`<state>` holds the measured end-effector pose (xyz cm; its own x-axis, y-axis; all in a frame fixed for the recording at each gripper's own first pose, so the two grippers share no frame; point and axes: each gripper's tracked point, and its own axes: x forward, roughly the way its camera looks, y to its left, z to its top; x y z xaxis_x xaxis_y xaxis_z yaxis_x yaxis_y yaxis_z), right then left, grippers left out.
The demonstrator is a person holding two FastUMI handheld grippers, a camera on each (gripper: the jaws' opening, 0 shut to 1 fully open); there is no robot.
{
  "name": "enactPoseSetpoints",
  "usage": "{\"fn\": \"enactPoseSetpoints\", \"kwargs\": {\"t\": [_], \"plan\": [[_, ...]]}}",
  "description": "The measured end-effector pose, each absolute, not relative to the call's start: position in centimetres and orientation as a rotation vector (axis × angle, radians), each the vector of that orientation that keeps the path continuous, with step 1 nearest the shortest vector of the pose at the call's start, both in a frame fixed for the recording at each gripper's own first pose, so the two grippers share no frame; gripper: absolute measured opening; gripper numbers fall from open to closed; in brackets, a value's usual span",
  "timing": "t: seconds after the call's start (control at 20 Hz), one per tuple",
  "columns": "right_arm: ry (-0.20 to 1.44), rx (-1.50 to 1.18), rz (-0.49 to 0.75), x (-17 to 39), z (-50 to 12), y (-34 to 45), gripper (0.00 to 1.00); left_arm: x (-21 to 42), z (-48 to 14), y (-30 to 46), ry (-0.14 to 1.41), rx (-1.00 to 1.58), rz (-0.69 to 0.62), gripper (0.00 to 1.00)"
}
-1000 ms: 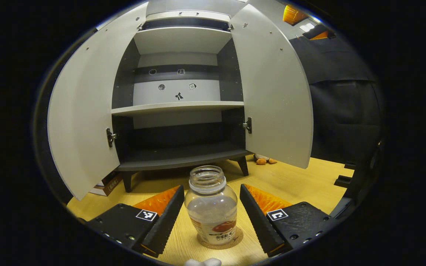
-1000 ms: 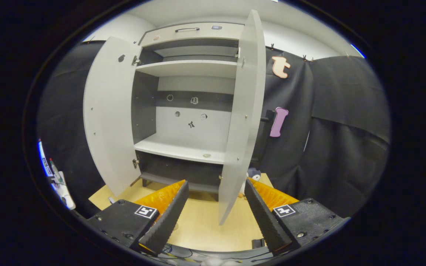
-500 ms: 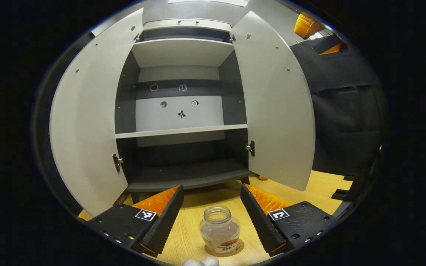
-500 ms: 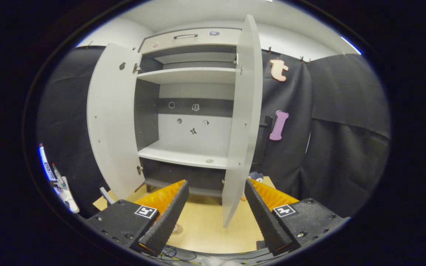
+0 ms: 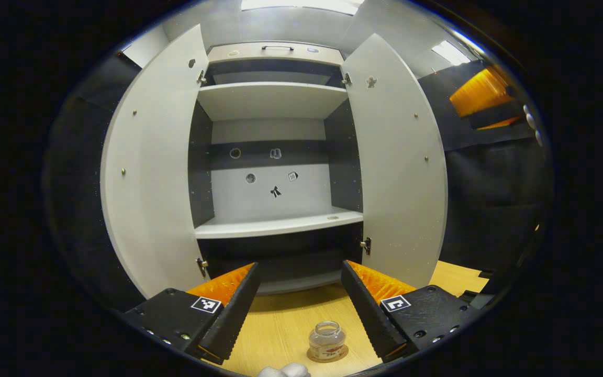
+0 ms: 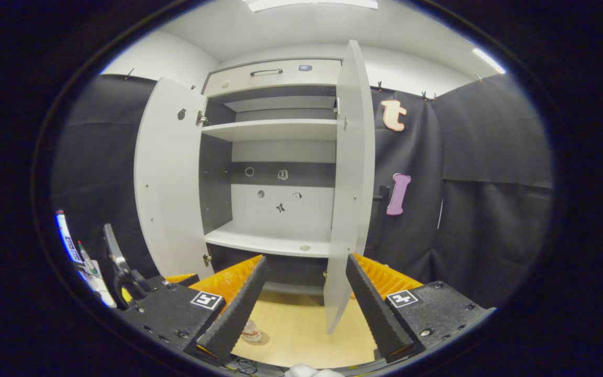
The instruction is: Grasp the bottle in the cabinet with the left hand and place it on the coaster, then close the right door with the right hand and the left door with the left hand.
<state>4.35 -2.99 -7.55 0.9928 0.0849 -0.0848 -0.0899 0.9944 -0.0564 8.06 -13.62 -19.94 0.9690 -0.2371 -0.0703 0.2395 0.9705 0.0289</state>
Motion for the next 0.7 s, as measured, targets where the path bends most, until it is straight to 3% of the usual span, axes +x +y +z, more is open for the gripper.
{"fn": "enactPoseSetpoints", "kwargs": {"t": [0.1,0.2,0.4,0.7], "plan": [[0.056,-0.049,0.087,4.3,-7.3,-2.7,1.0,7.6,-17.8,-11.5,0.075,0.049,-0.206,0.96],[0.034,-0.034,0.081,4.2,-7.0,-2.8,0.96,7.2,-16.3,-9.5,0.098,0.051,-0.171,0.96],[0.009,-0.011,0.056,3.8,-7.2,-3.3,0.99,5.2,-13.9,-5.8,0.103,0.056,-0.093,0.95],[0.043,0.045,0.005,2.5,-9.9,-5.3,0.96,2.8,-12.3,-2.2,0.115,0.03,-0.029,0.96]]}}
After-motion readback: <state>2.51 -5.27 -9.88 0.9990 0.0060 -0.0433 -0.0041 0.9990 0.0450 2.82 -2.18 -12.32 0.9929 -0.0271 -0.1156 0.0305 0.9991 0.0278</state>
